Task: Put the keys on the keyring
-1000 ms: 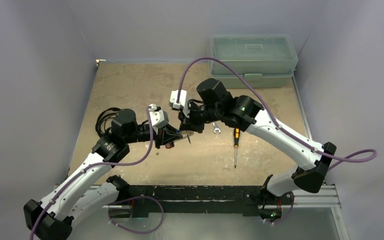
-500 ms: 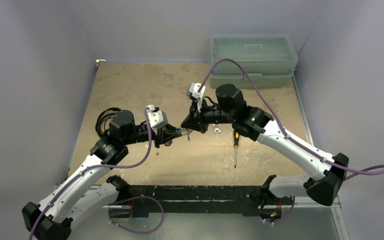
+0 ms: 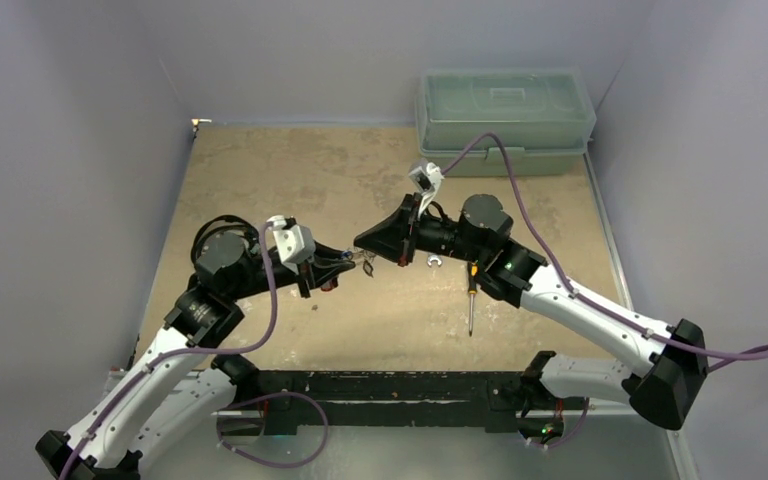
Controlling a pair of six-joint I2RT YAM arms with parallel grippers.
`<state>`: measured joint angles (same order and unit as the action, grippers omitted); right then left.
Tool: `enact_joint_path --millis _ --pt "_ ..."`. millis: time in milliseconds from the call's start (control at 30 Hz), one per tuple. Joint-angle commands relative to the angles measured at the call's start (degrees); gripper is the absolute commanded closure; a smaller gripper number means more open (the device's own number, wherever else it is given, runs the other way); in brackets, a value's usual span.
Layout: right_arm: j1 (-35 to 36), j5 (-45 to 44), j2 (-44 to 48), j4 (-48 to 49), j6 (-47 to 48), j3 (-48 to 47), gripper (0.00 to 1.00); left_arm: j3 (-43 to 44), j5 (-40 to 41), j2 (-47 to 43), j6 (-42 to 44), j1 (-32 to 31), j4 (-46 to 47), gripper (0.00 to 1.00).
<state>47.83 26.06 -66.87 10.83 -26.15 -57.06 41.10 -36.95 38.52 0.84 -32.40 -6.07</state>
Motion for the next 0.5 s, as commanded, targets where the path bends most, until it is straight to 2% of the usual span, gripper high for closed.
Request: enact_joint_path --millis 0,100,267,467 --pt "-1.4 -11.6 2.2 15.6 -10.4 4.0 1.0 -1.1 6.0 -3.5 -4.4 1.4 8.4 1.0" --pt "-1.3 -15.8 0.8 20.4 -14.7 5.3 1.0 -1.6 12.4 -4.1 -7.5 1.8 11.0 1.0" --pt "1.9 -24.0 -3.3 30.2 -22.1 8.2 1.0 -3.4 16.3 -3.8 -13.4 1.9 17.8 1.0" --pt "7.7 -32.8 -6.8 33.5 -21.7 7.1 1.0 -5.9 23.0 -2.9 -17.8 1.9 23.5 1.0"
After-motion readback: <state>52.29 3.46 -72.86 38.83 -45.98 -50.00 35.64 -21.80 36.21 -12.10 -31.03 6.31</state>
